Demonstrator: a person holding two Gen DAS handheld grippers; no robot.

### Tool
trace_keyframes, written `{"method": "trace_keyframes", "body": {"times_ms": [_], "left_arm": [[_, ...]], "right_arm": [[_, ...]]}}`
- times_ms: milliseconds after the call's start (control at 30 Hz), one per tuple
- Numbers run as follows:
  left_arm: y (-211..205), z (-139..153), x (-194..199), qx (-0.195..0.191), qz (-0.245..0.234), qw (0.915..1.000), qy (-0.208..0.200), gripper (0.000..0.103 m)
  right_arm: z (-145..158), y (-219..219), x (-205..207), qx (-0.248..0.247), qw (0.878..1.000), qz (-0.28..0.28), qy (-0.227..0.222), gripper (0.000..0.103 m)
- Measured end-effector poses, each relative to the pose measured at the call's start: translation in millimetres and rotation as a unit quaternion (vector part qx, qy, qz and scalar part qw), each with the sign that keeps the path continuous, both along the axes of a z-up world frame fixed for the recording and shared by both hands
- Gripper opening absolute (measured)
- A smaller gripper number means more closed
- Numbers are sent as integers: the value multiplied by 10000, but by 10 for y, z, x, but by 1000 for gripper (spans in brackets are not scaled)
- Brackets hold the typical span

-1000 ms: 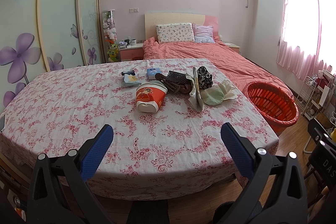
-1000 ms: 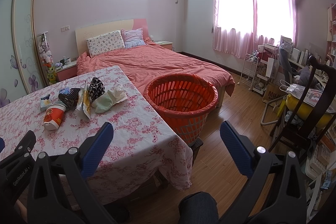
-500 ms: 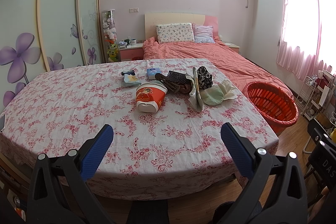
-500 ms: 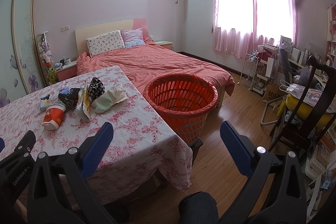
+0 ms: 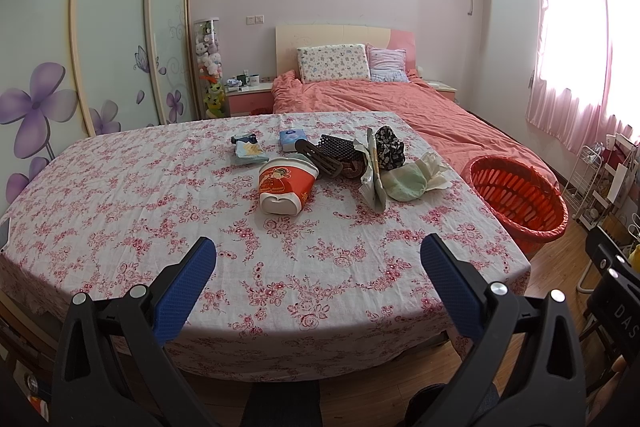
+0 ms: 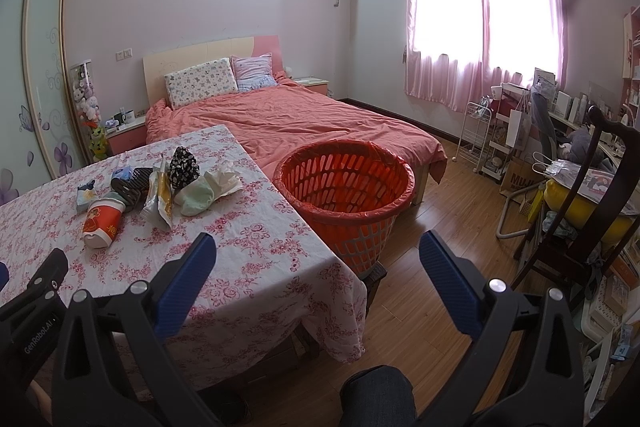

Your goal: Collect trash

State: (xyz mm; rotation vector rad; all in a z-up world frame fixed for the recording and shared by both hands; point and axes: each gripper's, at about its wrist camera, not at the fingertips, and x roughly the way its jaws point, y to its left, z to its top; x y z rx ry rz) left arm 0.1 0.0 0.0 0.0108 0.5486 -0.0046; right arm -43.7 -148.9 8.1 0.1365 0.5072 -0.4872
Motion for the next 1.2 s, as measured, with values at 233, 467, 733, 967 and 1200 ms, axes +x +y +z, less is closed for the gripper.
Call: {"method": "trace_keyframes", "body": {"times_ms": [233, 467, 733, 967, 1200], "left_arm": [[1, 1, 0, 0, 2, 10000, -3, 101], [-5, -1, -3, 5, -3, 10000, -5, 101], [1, 0, 0, -1, 3, 10000, -3, 101], [2, 1, 0, 0, 2, 10000, 12, 101], [79, -22, 83, 9, 82, 10000, 44, 101]], "right_arm": [[3, -4, -1, 0, 10000, 0, 2, 99], [8, -10, 0, 1, 10000, 1, 1, 99], [10, -16, 2, 2, 10000, 2, 3, 99], [10, -24, 6, 6, 10000, 2, 1, 99], [10, -35, 46, -48, 10000, -6, -39, 99]]}}
